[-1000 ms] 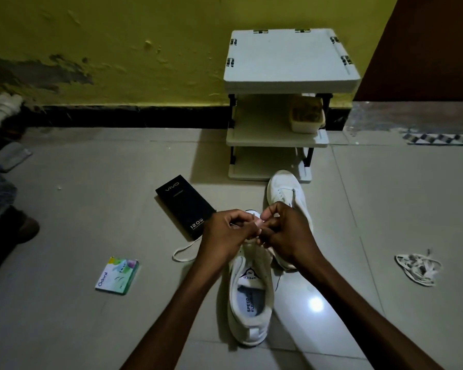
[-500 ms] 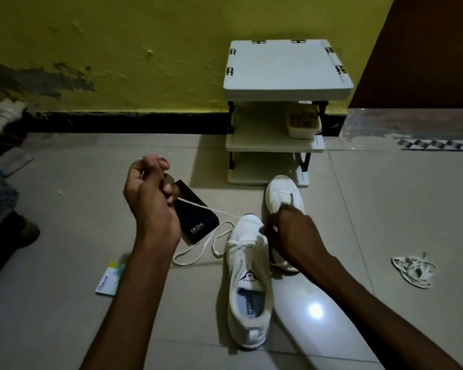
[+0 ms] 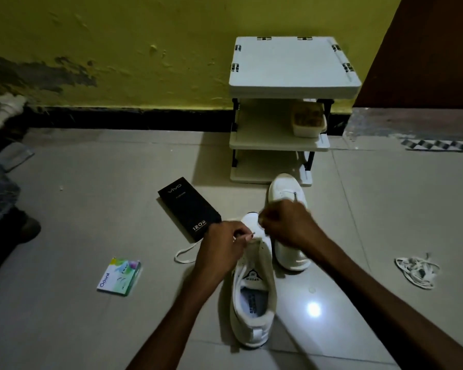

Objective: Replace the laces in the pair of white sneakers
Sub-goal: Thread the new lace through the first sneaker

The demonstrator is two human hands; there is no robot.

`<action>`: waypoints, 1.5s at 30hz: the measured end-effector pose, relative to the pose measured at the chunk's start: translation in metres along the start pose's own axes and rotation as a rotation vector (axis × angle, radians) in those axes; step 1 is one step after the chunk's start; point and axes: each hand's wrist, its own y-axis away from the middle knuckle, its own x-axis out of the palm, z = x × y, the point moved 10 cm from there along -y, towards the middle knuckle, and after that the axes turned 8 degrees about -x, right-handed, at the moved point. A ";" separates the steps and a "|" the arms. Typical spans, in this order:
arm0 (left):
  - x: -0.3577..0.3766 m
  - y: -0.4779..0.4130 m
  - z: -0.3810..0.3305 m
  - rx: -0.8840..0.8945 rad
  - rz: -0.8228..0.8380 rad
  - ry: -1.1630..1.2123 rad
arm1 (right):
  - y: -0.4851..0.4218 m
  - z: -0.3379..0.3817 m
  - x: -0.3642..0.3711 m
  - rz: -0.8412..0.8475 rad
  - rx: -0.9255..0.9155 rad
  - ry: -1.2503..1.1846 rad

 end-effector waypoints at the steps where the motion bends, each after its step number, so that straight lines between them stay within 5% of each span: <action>1: 0.008 -0.003 0.006 -0.024 0.016 -0.035 | 0.007 -0.008 0.019 0.107 0.022 0.068; 4: 0.027 -0.008 0.012 -0.047 0.063 -0.091 | 0.025 -0.027 0.065 0.251 0.067 0.209; 7: 0.041 -0.011 0.005 -0.011 0.080 -0.250 | 0.027 -0.033 0.080 0.108 0.017 0.235; 12: 0.053 -0.018 0.017 -0.077 0.050 -0.358 | 0.031 -0.038 0.069 -0.135 -0.005 -0.052; 26: 0.048 -0.016 0.038 -0.262 -0.045 -0.110 | 0.038 -0.025 0.062 -0.207 -0.146 -0.096; 31: 0.057 -0.018 0.022 -0.145 0.067 -0.244 | 0.034 -0.023 0.069 -0.158 -0.142 0.012; 35: 0.053 -0.019 0.036 -0.157 0.005 -0.071 | 0.031 -0.025 0.073 -0.147 -0.143 0.045; 45: 0.046 -0.005 0.039 -0.220 -0.140 0.070 | 0.029 -0.039 0.079 -0.152 -0.055 -0.202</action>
